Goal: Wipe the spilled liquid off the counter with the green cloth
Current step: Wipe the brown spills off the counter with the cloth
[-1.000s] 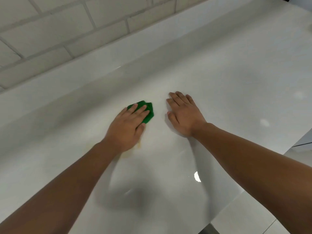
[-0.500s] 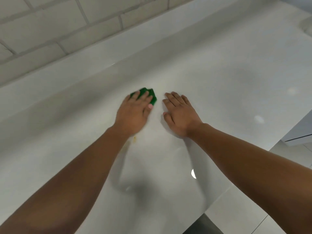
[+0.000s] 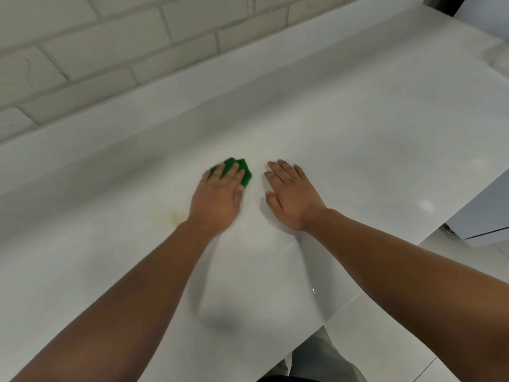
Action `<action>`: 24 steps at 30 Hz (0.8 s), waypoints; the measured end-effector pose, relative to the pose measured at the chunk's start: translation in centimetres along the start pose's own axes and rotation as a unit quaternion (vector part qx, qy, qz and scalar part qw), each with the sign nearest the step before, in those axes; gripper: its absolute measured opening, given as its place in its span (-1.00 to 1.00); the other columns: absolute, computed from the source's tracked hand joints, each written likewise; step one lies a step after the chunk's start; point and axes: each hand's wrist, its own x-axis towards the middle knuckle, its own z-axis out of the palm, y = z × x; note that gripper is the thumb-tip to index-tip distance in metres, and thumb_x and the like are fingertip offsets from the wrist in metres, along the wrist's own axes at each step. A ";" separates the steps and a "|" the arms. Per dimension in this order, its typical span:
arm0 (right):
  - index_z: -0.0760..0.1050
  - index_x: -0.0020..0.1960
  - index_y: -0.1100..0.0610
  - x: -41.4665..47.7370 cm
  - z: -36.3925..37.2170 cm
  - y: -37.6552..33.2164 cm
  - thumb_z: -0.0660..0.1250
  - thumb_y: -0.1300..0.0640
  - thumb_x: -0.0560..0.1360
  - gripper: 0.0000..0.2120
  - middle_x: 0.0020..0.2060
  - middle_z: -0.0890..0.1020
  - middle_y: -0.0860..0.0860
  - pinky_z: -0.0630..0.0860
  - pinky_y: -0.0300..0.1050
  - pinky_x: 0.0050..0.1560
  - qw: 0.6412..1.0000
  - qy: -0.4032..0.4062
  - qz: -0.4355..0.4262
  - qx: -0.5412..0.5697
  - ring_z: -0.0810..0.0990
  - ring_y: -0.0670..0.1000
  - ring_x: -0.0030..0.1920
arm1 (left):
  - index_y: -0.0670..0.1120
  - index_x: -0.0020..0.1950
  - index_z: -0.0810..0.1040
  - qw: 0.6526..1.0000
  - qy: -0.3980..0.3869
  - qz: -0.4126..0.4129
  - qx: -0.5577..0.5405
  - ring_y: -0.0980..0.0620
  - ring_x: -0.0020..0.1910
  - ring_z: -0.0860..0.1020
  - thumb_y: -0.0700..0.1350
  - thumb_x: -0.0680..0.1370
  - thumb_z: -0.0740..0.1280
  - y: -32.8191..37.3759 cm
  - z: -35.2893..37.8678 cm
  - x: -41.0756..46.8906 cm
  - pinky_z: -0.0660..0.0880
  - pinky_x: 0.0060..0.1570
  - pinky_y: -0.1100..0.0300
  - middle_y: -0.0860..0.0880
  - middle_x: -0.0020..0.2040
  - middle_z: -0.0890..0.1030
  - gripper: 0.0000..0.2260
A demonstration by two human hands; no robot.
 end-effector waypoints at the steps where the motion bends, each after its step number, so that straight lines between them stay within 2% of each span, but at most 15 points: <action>1: 0.20 0.55 0.18 -0.2 0.0 -0.1 -0.28 -0.16 0.51 -0.25 0.58 0.14 0.11 -0.05 0.13 0.56 1.000 -0.001 -0.001 -0.003 0.00 0.12 0.59 | 0.01 0.55 0.27 1.000 -0.005 0.030 0.003 -0.06 0.56 0.16 0.05 0.67 -0.08 0.6 0.2 -1.7 0.03 0.53 -0.01 0.02 0.56 0.25 -0.53; 4: 0.19 0.55 0.17 -0.8 0.1 -0.7 -0.28 -0.16 0.51 -0.25 0.58 0.12 0.11 -0.06 0.13 0.57 1.000 -0.009 -0.008 -0.007 -0.01 0.11 0.59 | 0.01 0.55 0.29 0.995 -0.035 0.088 0.009 -0.03 0.56 0.14 0.06 0.67 -0.07 -0.2 0.2 -6.7 0.05 0.53 -0.01 0.04 0.56 0.25 -0.53; 7: 0.19 0.54 0.16 -1.3 0.4 -1.3 -0.26 -0.15 0.52 -0.28 0.58 0.12 0.10 -0.06 0.13 0.57 1.000 -0.009 -0.016 -0.009 -0.01 0.11 0.59 | -0.01 0.52 0.33 0.996 -0.026 0.087 0.020 -0.03 0.54 0.20 0.06 0.66 -0.05 -4.2 0.1 -9.5 0.09 0.51 -0.01 0.02 0.53 0.29 -0.53; 11: 0.21 0.54 0.16 -1.6 0.8 -2.0 -0.25 -0.16 0.53 -0.29 0.58 0.12 0.10 -0.06 0.13 0.56 1.000 -0.008 -0.018 -0.005 -0.02 0.11 0.59 | -0.02 0.53 0.32 0.999 -0.006 -0.031 0.008 -0.06 0.53 0.23 0.09 0.64 -0.11 -9.4 -0.7 -8.1 0.11 0.50 -0.01 0.00 0.54 0.30 -0.48; 13: 0.21 0.53 0.16 -1.5 0.9 -2.3 -0.25 -0.16 0.52 -0.28 0.58 0.13 0.10 -0.05 0.14 0.56 1.000 -0.008 -0.019 -0.003 -0.01 0.12 0.59 | -0.02 0.55 0.28 0.996 0.002 -0.091 0.001 -0.06 0.55 0.18 0.10 0.63 -0.14 -9.1 -0.9 -5.7 0.07 0.51 -0.02 0.01 0.56 0.26 -0.45; 15: 0.22 0.53 0.17 -1.4 1.1 -2.6 -0.26 -0.16 0.52 -0.27 0.58 0.14 0.11 -0.04 0.14 0.56 1.000 -0.008 -0.020 -0.007 0.00 0.12 0.58 | -0.03 0.55 0.28 0.994 0.012 -0.106 -0.005 -0.07 0.55 0.17 0.10 0.62 -0.14 -7.1 -0.7 -4.3 0.06 0.51 -0.02 0.01 0.56 0.26 -0.44; 18: 0.20 0.54 0.17 -0.9 1.1 -3.1 -0.28 -0.16 0.50 -0.25 0.58 0.12 0.11 -0.04 0.14 0.56 1.000 -0.009 -0.020 -0.009 -0.01 0.12 0.59 | -0.02 0.52 0.34 1.000 0.014 -0.014 -0.011 -0.07 0.53 0.23 0.08 0.64 -0.08 -4.1 -0.1 -6.3 0.10 0.51 -0.03 0.01 0.53 0.30 -0.49; 21: 0.20 0.54 0.17 -0.3 1.1 -3.4 -0.28 -0.16 0.50 -0.25 0.58 0.13 0.11 -0.04 0.14 0.56 1.000 -0.006 -0.021 -0.003 0.00 0.12 0.59 | -0.01 0.51 0.36 0.996 -0.014 0.089 -0.015 -0.02 0.54 0.21 0.05 0.66 0.00 -4.6 0.0 -10.8 0.13 0.51 -0.04 0.04 0.53 0.30 -0.56; 23: 0.21 0.53 0.17 -0.1 1.2 -3.6 -0.27 -0.16 0.51 -0.26 0.58 0.13 0.11 -0.04 0.14 0.56 1.000 -0.004 -0.024 0.001 0.00 0.12 0.59 | -0.02 0.49 0.39 0.995 -0.008 0.099 -0.021 -0.01 0.53 0.23 0.03 0.66 0.02 -7.4 -0.3 -12.3 0.15 0.50 -0.04 0.03 0.51 0.33 -0.57; 24: 0.22 0.53 0.17 0.0 1.2 -3.7 -0.27 -0.16 0.51 -0.27 0.58 0.14 0.11 -0.04 0.14 0.56 1.000 -0.004 -0.026 0.004 0.00 0.11 0.59 | -0.02 0.49 0.39 0.997 -0.004 0.078 -0.019 -0.02 0.52 0.25 0.04 0.66 0.01 -9.1 -0.5 -12.2 0.16 0.50 -0.04 0.02 0.51 0.34 -0.56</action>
